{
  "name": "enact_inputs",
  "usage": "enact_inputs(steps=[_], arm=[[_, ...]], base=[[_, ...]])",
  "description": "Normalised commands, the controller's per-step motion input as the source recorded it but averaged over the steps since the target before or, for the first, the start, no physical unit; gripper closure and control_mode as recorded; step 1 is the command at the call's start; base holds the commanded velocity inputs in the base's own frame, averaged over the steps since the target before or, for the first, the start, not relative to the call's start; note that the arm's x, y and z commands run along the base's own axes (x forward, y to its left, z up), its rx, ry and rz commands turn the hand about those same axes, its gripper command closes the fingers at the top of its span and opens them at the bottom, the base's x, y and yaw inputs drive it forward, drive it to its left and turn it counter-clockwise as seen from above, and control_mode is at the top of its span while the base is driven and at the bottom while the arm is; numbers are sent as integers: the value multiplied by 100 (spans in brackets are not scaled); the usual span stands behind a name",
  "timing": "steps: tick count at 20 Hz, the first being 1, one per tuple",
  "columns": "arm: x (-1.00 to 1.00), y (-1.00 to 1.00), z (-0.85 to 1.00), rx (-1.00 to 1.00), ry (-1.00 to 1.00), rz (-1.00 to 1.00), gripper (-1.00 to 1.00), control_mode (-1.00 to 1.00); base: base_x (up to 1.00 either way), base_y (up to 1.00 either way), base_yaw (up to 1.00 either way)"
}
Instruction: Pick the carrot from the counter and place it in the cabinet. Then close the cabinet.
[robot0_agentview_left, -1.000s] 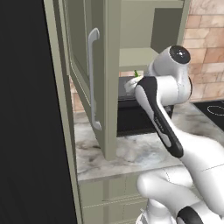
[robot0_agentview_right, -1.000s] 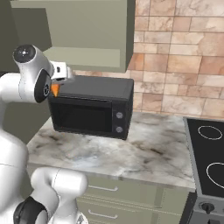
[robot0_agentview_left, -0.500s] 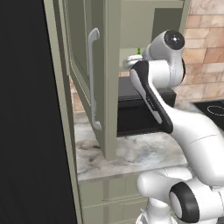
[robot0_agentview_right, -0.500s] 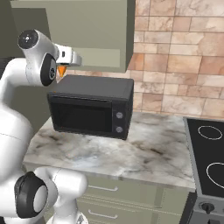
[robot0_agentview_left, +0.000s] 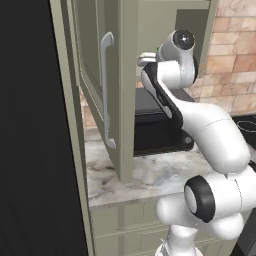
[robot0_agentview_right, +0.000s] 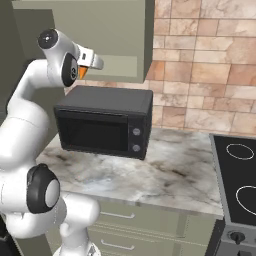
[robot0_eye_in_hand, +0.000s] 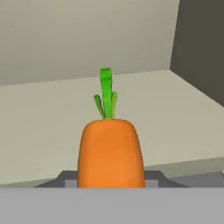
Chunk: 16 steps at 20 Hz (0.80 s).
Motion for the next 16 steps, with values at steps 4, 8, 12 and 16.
enact_inputs(steps=[4, 8, 12, 16], arm=[[81, 0, -2, 0, 4, -5, 100, -100], [78, -1, -2, 0, 4, -2, 100, -100], [79, -6, -7, 0, 6, 0, 100, -100], [74, -6, -9, 0, 6, 0, 100, -100]], base=[[0, 0, 0], [0, 0, 0], [0, 0, 0], [0, 0, 0]])
